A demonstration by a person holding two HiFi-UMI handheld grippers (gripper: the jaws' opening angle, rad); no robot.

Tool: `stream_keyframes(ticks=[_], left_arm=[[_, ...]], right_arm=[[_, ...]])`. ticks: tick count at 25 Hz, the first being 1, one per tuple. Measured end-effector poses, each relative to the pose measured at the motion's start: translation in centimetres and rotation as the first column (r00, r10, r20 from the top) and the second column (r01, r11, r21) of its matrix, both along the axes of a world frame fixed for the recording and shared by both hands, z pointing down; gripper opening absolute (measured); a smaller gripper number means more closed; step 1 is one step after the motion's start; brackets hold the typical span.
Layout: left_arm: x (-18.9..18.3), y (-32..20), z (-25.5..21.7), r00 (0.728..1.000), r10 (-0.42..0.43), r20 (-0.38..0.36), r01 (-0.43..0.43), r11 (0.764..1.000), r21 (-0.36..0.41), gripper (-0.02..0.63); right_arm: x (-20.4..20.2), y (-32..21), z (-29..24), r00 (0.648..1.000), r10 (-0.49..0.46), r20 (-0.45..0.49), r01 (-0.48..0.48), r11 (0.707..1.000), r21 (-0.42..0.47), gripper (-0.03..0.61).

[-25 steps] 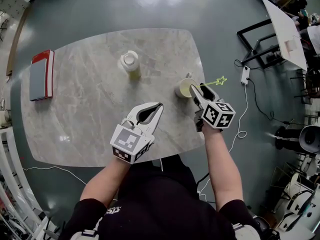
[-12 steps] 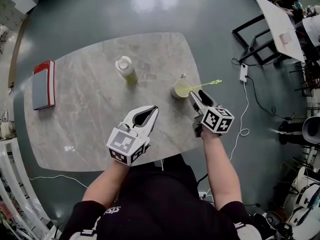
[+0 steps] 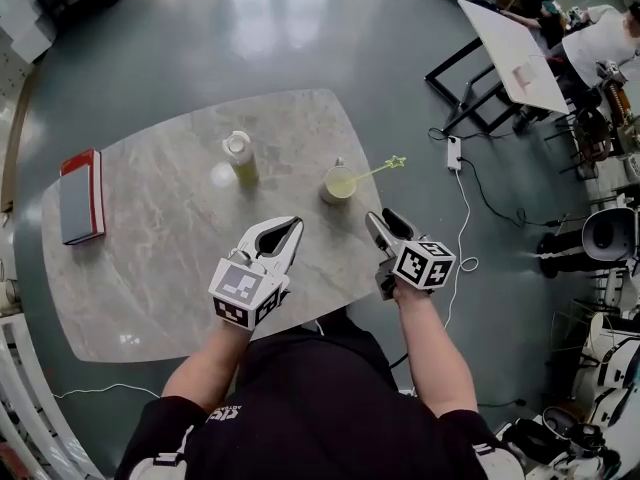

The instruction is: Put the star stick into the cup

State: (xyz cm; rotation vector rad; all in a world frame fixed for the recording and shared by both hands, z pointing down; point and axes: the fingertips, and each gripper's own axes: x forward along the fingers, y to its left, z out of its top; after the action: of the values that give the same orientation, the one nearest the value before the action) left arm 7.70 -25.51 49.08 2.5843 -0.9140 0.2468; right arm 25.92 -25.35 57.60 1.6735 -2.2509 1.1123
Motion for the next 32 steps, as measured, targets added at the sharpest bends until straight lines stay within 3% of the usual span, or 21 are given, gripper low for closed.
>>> stream_keyframes(ticks=[6, 10, 12, 15, 19, 32], left_arm=[[-0.1, 2.2, -0.8, 1.0, 0.018, 0.012, -0.019, 1.0, 0.014, 0.002], [0.9, 4.3, -2.4, 0.999, 0.041, 0.027, -0.043, 0.997, 0.058, 0.002], [1.6, 5.1, -3.0, 0.999, 0.041, 0.016, -0.042, 0.998, 0.044, 0.002], [2.7, 6.2, -4.8, 0.999, 0.042, -0.006, -0.042, 0.998, 0.048, 0.002], [4.0, 6.5, -6.7, 0.999, 0.044, 0.016, -0.045, 0.994, 0.097, 0.002], [5.3, 8.3, -12.8, 1.0, -0.012, -0.001, 0.012, 0.983, 0.181, 0.002]], right_arm=[[-1.8, 4.1, -3.8, 0.997, -0.059, -0.051, 0.061, 0.997, 0.041, 0.207], [-3.0, 5.9, -7.2, 0.99, -0.114, -0.083, 0.123, 0.986, 0.116, 0.189], [-3.2, 6.4, -9.0, 0.989, -0.127, -0.073, 0.138, 0.977, 0.16, 0.177], [-3.5, 7.2, -12.0, 0.984, -0.163, -0.076, 0.176, 0.958, 0.227, 0.142], [-3.1, 8.3, -14.8, 0.98, -0.185, -0.068, 0.197, 0.933, 0.3, 0.108], [-1.6, 11.7, -22.5, 0.964, -0.254, -0.076, 0.26, 0.85, 0.459, 0.015]])
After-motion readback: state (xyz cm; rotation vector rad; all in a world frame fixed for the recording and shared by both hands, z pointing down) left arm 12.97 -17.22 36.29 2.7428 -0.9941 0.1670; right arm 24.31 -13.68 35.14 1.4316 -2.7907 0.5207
